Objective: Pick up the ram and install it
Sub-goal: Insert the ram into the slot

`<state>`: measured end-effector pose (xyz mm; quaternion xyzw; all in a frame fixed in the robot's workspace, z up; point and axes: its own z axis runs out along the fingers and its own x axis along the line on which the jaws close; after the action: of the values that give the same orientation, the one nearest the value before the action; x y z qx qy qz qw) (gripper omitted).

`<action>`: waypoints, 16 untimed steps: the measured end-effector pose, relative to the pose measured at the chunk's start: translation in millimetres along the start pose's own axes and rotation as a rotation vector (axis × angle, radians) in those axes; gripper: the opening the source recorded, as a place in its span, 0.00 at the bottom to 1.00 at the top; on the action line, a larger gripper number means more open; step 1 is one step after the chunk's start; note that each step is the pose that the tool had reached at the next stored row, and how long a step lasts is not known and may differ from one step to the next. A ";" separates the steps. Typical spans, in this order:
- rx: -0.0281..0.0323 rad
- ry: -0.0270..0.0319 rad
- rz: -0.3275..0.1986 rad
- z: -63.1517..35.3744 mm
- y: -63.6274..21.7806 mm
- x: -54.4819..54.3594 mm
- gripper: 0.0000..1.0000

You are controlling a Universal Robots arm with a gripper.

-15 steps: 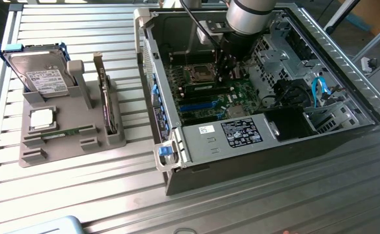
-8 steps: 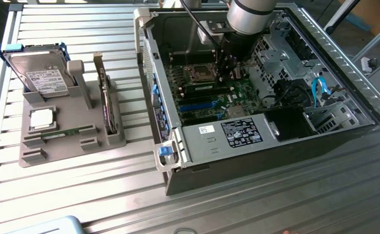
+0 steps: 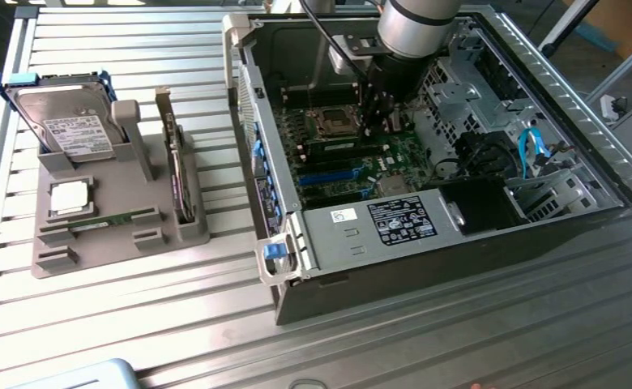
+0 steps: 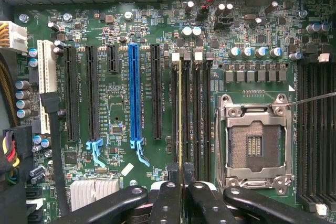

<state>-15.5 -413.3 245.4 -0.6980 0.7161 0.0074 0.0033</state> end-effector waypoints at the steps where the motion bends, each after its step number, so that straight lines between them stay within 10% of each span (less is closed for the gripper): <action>1: 0.0000 0.0000 0.000 0.0 0.0 0.1 0.12; 16: 0.0024 -0.0002 -0.003 2.0 0.0 1.0 0.12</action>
<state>-15.5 -414.3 243.4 -0.6989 0.7152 0.0066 0.0042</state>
